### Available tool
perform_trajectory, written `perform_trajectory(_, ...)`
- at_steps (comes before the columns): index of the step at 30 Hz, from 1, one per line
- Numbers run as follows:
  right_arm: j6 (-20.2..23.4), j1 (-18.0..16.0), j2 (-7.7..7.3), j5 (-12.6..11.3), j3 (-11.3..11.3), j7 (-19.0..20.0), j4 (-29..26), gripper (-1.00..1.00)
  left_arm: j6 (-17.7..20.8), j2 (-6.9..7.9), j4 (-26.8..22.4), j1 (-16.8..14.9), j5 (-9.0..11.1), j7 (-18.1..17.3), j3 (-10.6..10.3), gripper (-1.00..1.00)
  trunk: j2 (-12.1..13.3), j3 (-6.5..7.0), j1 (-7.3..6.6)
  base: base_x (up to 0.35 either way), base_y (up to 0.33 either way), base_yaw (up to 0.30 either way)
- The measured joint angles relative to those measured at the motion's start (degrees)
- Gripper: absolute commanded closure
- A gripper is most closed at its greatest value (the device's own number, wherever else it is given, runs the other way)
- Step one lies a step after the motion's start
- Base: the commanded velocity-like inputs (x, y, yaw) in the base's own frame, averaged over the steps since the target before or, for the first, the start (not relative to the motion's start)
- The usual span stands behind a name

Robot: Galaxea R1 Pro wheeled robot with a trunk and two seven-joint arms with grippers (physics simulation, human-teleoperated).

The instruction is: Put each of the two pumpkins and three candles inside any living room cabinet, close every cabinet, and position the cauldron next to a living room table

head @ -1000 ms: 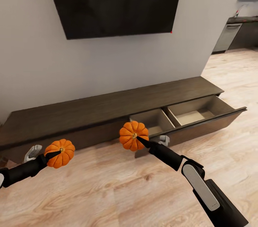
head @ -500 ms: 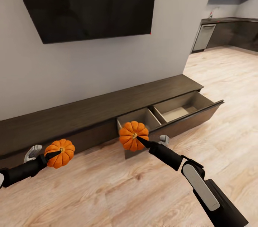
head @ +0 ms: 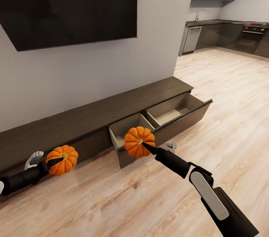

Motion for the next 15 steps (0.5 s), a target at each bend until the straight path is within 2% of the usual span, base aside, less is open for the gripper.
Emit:
perform_trajectory(8, -0.01, 0.0, 0.01, 0.01, 0.0, 0.0, 0.01, 1.0, 0.0, -0.05, -0.09, 0.0, 0.04, -0.04, 0.29, 1.0, 0.0, 0.41, 0.0, 0.0, 0.0, -0.259)
perform_trajectory(15, 0.0, 0.0, -0.03, 0.01, 0.01, 0.0, 0.01, 1.0, -0.01, -0.07, -0.36, 0.08, 1.3, -0.09, 0.71, 1.0, 0.0, 0.76, 0.0, 0.0, 0.0, -0.258)
